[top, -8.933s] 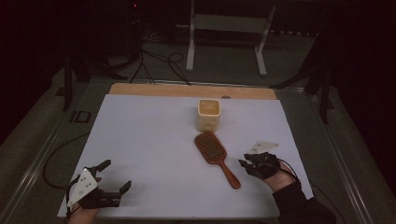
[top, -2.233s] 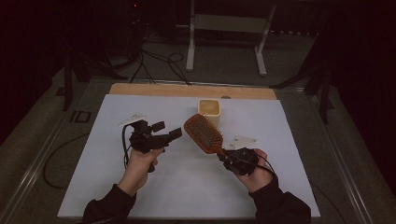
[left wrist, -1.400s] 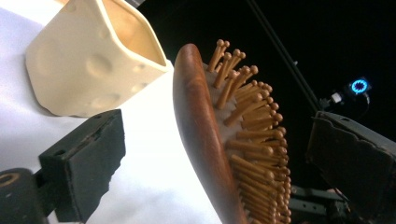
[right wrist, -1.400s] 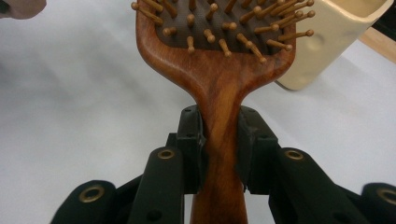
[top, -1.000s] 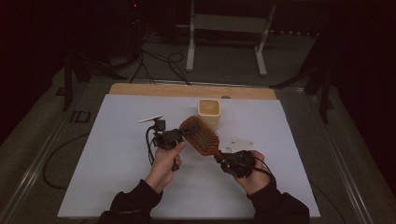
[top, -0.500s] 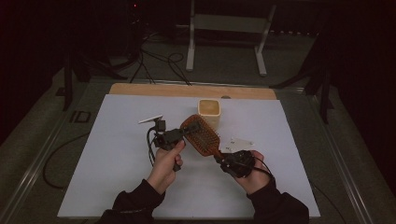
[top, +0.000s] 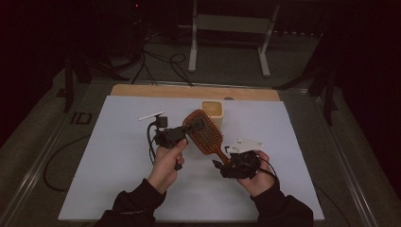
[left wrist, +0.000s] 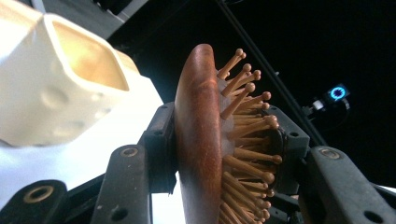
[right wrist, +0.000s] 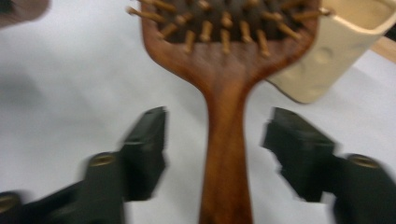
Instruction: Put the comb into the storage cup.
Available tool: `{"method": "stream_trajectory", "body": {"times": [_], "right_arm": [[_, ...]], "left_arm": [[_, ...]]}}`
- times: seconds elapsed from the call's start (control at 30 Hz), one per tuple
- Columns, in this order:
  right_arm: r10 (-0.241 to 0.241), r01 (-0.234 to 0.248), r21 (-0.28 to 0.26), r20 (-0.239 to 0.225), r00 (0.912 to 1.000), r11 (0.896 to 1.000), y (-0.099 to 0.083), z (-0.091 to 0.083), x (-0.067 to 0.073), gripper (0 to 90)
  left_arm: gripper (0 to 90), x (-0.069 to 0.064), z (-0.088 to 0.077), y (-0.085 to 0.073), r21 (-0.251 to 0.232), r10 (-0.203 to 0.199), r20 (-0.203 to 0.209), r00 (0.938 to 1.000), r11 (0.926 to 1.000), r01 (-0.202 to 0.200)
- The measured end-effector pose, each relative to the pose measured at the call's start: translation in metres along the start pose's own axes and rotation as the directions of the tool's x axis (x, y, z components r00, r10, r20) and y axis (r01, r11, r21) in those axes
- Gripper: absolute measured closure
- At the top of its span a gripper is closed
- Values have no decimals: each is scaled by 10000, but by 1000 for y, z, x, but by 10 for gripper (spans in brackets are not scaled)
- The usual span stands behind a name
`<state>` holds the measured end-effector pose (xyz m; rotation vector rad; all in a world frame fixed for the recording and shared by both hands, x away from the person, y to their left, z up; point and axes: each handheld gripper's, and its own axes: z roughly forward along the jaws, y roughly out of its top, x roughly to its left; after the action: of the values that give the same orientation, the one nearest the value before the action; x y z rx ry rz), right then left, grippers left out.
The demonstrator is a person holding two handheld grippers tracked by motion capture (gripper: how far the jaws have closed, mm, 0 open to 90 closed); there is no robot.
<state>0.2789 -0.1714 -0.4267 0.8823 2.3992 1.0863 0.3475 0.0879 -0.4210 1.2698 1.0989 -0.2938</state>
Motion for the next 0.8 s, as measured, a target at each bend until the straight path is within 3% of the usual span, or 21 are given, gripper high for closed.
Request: {"method": "stream_trajectory", "body": {"times": [0.17,0.47,0.57,0.67,0.8], "right_arm": [[21,-26,-176,-244,9997,9998,-4,-2,-6,158],[-47,45,-351,-47,10000,9994,-12,-1,-12,94],[-145,145,-572,2,9999,9983,-14,-1,-15,90],[-70,57,-603,-215,9997,9982,-17,-1,-18,90],[-168,161,-586,-130,9998,9982,-23,-1,-22,90]], "left_arm": [[534,-9,-5,11,-115,429,-94,9990,9990,-430],[534,-24,-14,31,-214,1307,-454,9904,9911,-1317],[534,-30,-15,38,-199,1668,-611,9841,9855,-1683],[534,-35,-16,44,-194,1849,-699,9803,9822,-1867],[535,-40,-15,51,-206,2021,-766,9764,9787,-2042]]}}
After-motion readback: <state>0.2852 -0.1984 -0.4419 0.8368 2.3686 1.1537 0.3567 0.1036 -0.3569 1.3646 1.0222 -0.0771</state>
